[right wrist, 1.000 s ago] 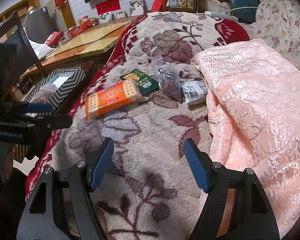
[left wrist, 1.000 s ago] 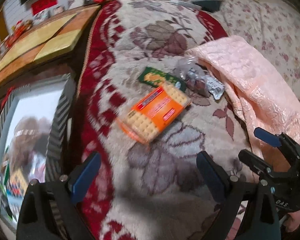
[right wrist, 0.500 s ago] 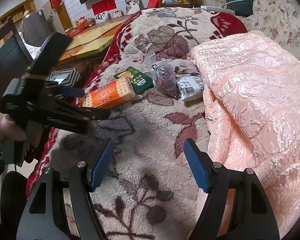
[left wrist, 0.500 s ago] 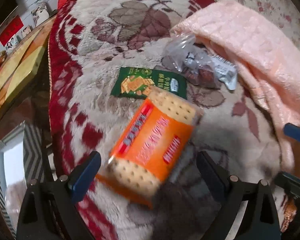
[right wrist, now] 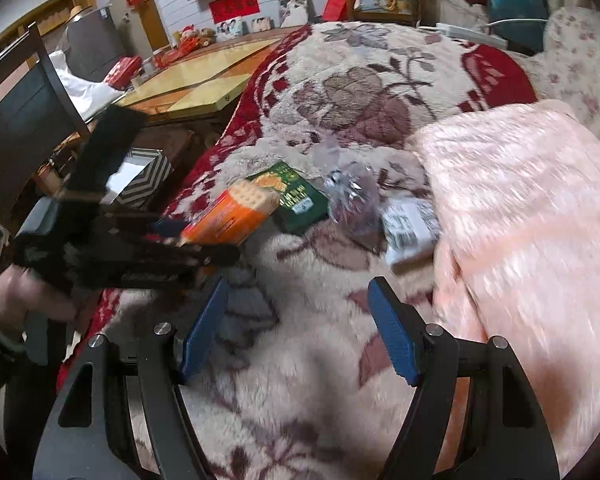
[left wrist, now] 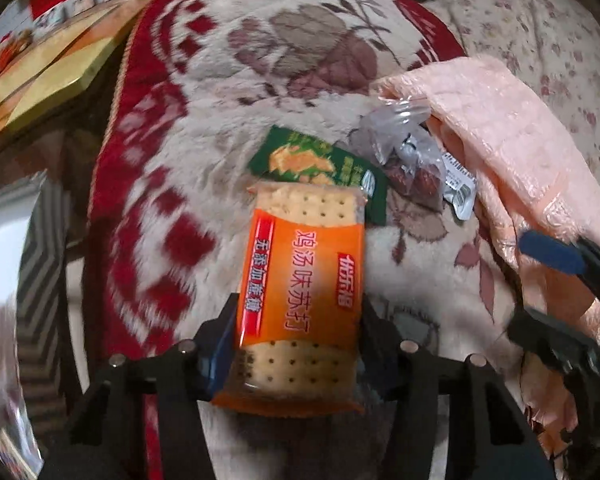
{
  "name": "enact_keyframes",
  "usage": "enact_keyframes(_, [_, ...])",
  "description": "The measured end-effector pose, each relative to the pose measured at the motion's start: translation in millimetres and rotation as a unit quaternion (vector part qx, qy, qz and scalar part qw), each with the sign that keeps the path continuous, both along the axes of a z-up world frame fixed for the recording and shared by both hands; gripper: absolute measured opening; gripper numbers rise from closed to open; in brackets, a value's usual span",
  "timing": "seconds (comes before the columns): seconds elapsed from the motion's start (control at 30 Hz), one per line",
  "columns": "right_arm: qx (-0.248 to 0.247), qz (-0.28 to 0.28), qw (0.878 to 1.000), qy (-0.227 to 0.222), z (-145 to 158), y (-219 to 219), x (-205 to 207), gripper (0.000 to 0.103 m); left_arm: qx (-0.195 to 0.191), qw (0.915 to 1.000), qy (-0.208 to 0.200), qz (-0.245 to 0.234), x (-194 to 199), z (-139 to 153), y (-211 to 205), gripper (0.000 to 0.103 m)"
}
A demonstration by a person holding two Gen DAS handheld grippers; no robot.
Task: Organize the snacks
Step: 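Grasp the orange cracker pack with the left tool while the right tool grasps the green biscuit packet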
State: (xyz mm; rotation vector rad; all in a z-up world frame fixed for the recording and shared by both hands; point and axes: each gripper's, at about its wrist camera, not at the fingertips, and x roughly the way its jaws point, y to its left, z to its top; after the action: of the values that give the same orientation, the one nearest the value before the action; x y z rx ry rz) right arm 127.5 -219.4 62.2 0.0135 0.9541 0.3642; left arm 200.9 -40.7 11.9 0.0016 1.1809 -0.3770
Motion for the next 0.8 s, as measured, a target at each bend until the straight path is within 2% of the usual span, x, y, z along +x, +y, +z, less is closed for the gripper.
enact_keyframes(0.33, [0.029,0.110,0.993,0.044,-23.5,40.8,69.7,0.073,0.032,0.9938,-0.017,0.105,-69.5,6.9,33.0,0.057])
enact_keyframes(0.43, [0.007,0.135,0.990,0.044,-30.6,52.8,90.4,0.073,0.018,0.9923,-0.011,0.122,-76.2,1.5,39.7,0.057])
enact_keyframes(0.57, [-0.052,0.148,0.987,0.039,-43.2,65.2,118.0,0.073,0.027,0.9923,-0.017,0.120,-73.9,-1.6,34.2,0.056])
enact_keyframes(0.67, [-0.076,0.162,0.983,0.051,-54.7,71.1,130.4,0.073,0.024,0.9920,-0.010,0.124,-69.8,-7.2,34.9,0.057])
enact_keyframes(0.73, [-0.086,0.164,0.981,0.063,-62.7,73.9,136.2,0.068,0.022,0.9916,-0.010,0.127,-67.7,-10.0,35.2,0.060])
enact_keyframes(0.8, [-0.080,0.166,0.981,0.058,-65.5,75.3,135.1,0.050,0.017,0.9913,-0.004,0.130,-64.1,-11.2,35.8,0.063])
